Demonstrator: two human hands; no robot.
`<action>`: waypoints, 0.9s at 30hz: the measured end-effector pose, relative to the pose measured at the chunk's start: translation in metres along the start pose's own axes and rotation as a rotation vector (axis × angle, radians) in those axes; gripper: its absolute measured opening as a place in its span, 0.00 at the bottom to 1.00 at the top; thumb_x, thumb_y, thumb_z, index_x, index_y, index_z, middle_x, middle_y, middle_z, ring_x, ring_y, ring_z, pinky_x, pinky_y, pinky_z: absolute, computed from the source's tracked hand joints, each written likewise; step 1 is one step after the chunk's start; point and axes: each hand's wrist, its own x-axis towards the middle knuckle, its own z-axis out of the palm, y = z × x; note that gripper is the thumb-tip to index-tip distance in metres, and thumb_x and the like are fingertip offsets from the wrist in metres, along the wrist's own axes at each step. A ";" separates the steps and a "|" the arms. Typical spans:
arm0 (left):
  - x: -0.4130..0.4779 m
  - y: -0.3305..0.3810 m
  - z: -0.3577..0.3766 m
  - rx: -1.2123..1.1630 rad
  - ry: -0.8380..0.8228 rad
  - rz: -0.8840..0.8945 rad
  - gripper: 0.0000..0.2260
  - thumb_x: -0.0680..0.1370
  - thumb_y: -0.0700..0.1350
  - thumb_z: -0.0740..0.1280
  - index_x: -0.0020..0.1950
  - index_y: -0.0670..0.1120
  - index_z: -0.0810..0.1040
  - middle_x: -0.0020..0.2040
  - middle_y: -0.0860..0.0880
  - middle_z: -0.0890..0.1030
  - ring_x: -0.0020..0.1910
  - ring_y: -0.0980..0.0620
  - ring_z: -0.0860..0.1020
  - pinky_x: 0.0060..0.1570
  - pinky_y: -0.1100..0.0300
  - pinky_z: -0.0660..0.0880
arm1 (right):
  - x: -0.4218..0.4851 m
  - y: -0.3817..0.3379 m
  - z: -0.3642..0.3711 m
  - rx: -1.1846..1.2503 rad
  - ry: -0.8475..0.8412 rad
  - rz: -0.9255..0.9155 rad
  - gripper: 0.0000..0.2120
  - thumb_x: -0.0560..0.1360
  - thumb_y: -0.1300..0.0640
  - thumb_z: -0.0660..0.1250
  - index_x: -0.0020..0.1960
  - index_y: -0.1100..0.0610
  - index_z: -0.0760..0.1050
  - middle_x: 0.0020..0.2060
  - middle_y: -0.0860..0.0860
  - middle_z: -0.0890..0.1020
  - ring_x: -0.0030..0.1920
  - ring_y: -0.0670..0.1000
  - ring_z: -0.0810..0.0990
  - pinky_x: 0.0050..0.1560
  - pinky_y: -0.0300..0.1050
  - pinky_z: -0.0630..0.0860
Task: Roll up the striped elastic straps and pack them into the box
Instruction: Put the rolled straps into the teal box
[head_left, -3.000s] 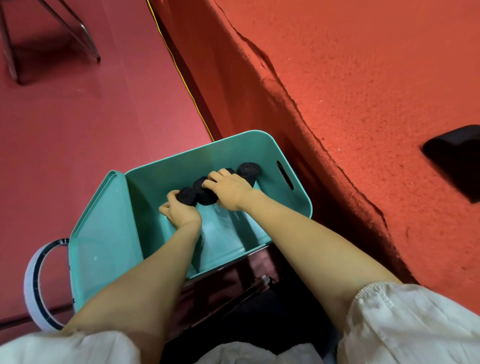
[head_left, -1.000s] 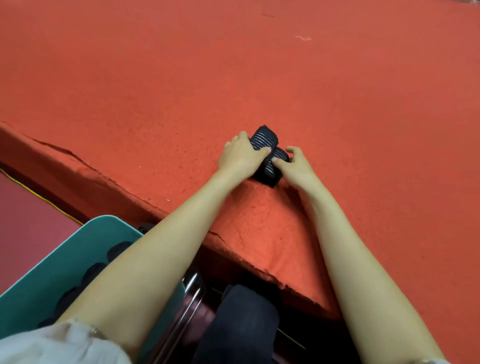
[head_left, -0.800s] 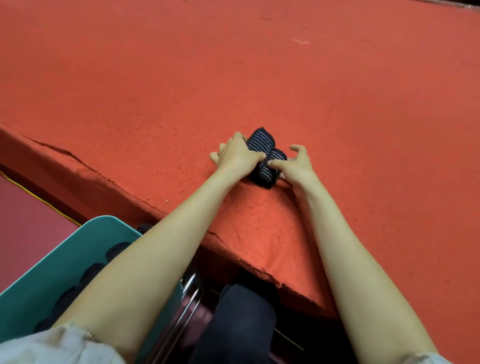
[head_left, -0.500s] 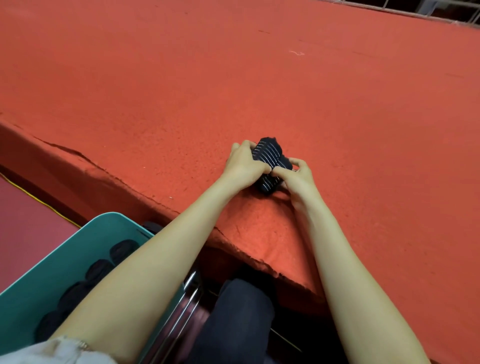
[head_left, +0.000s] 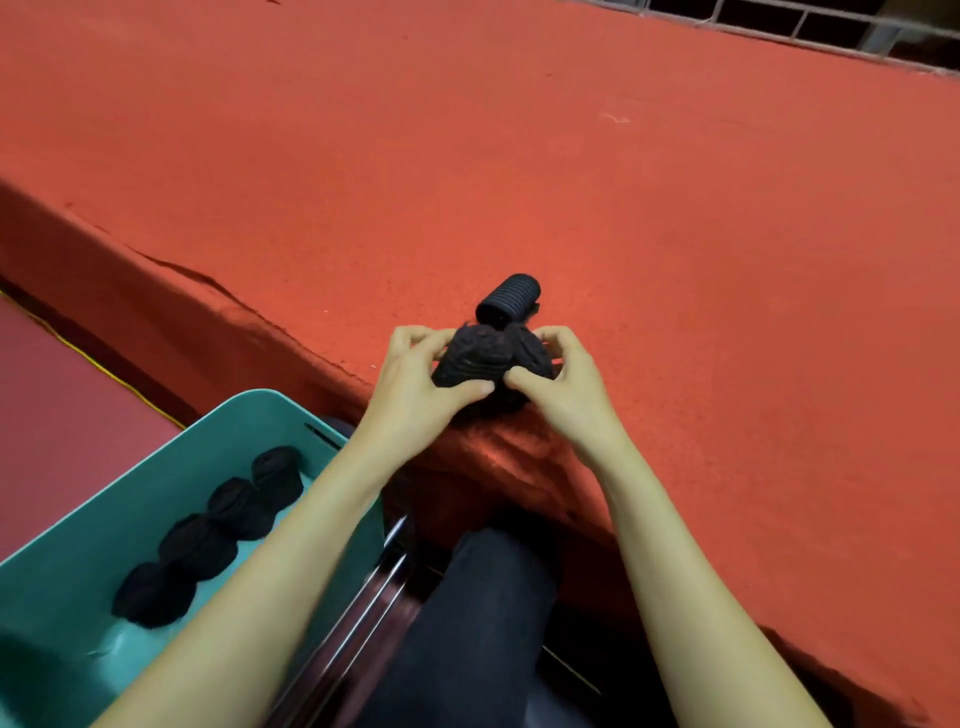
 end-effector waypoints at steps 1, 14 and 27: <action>-0.010 -0.003 -0.014 -0.001 0.033 -0.019 0.23 0.68 0.45 0.76 0.62 0.52 0.76 0.55 0.49 0.71 0.59 0.52 0.73 0.64 0.56 0.69 | -0.002 -0.005 0.012 -0.022 -0.045 -0.039 0.15 0.67 0.64 0.71 0.52 0.54 0.73 0.47 0.50 0.78 0.41 0.44 0.74 0.40 0.35 0.69; -0.103 -0.108 -0.098 0.219 0.496 -0.472 0.20 0.69 0.42 0.75 0.55 0.51 0.70 0.54 0.48 0.78 0.53 0.45 0.75 0.54 0.49 0.72 | -0.020 -0.023 0.183 -0.437 -0.592 -0.282 0.18 0.68 0.58 0.69 0.56 0.55 0.69 0.52 0.51 0.71 0.48 0.53 0.73 0.44 0.45 0.66; -0.070 -0.186 -0.086 0.366 0.231 -0.819 0.22 0.70 0.34 0.71 0.61 0.46 0.72 0.58 0.41 0.74 0.55 0.40 0.74 0.46 0.53 0.70 | -0.006 0.037 0.251 -1.121 -0.957 -0.303 0.21 0.75 0.58 0.65 0.65 0.64 0.66 0.63 0.61 0.71 0.62 0.61 0.74 0.58 0.50 0.71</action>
